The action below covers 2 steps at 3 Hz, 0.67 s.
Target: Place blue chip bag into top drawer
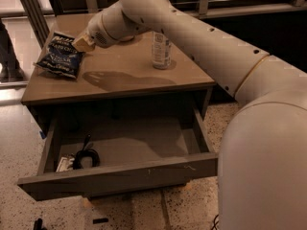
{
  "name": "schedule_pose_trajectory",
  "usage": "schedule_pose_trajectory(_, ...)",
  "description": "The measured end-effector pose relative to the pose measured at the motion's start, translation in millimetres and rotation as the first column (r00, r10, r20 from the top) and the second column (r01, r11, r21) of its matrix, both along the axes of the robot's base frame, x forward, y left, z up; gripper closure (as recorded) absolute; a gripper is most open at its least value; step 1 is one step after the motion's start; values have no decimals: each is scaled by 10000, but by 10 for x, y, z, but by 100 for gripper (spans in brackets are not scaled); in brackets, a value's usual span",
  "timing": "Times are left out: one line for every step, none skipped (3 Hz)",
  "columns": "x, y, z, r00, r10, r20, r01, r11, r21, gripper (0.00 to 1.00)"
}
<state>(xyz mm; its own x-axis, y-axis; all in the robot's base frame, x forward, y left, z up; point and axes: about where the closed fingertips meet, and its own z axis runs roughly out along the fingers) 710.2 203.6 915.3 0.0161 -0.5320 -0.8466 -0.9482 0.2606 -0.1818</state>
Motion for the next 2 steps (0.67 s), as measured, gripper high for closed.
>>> schedule_pose_trajectory(15, 199, -120, 9990, 313, -309, -302, 9989, 348, 35)
schedule_pose_trajectory(6, 346, -197, 9968, 593, -528, -564, 9969, 554, 11)
